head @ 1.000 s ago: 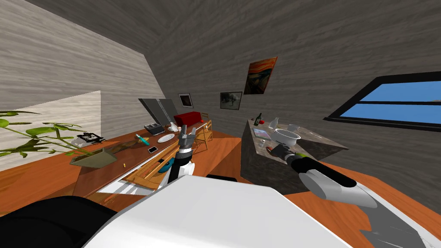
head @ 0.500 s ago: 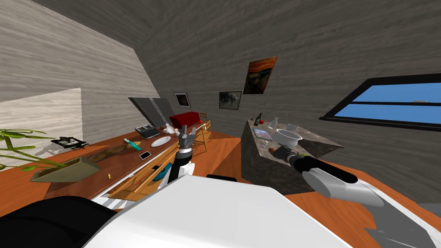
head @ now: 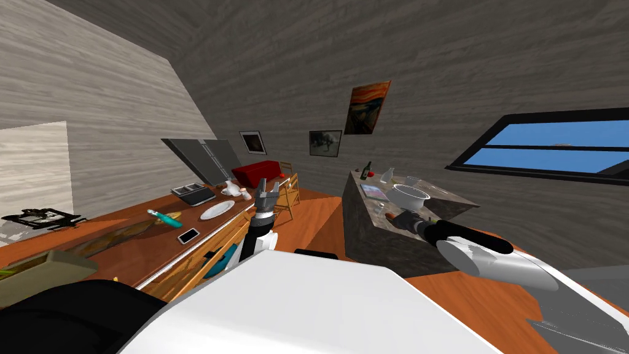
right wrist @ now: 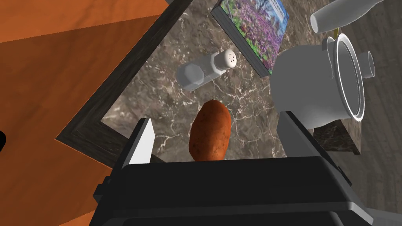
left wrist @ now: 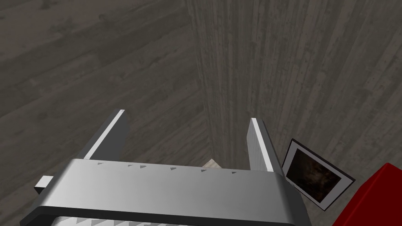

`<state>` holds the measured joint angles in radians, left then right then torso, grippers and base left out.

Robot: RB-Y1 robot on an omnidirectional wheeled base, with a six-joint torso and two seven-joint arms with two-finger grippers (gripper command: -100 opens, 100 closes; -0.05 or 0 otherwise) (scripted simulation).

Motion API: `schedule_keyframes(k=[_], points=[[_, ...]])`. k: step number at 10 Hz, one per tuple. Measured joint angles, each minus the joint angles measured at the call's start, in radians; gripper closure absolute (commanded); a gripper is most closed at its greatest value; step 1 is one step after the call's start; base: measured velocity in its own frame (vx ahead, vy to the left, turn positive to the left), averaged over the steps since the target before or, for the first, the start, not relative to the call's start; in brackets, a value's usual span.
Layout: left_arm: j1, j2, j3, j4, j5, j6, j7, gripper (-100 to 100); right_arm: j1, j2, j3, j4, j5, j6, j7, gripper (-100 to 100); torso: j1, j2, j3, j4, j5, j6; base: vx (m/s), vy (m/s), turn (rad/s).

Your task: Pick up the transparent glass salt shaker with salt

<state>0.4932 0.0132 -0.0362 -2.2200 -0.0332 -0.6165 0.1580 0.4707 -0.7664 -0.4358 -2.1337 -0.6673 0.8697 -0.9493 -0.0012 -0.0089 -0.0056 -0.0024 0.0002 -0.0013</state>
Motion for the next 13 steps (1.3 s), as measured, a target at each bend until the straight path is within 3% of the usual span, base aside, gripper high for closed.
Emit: schedule_keyframes(k=[6, 13], points=[[0.0, 0.0, 0.0, 0.0, 0.0, 0.0, 0.0, 0, -0.04, -0.033, -0.053, 0.056, -0.088, 0.156, -0.084, -100, -0.001, -0.001, 0.0, 0.0, 0.0, 0.001, 0.103, 0.041, -0.106], [0.0, 0.0, 0.0, 0.0, 0.0, 0.0, 0.0, 0, -0.095, -0.05, -0.112, 0.132, -0.186, 0.351, -0.187, -100, -0.003, -0.005, -0.003, -0.001, -0.001, 0.0, 0.145, 0.038, -0.119]])
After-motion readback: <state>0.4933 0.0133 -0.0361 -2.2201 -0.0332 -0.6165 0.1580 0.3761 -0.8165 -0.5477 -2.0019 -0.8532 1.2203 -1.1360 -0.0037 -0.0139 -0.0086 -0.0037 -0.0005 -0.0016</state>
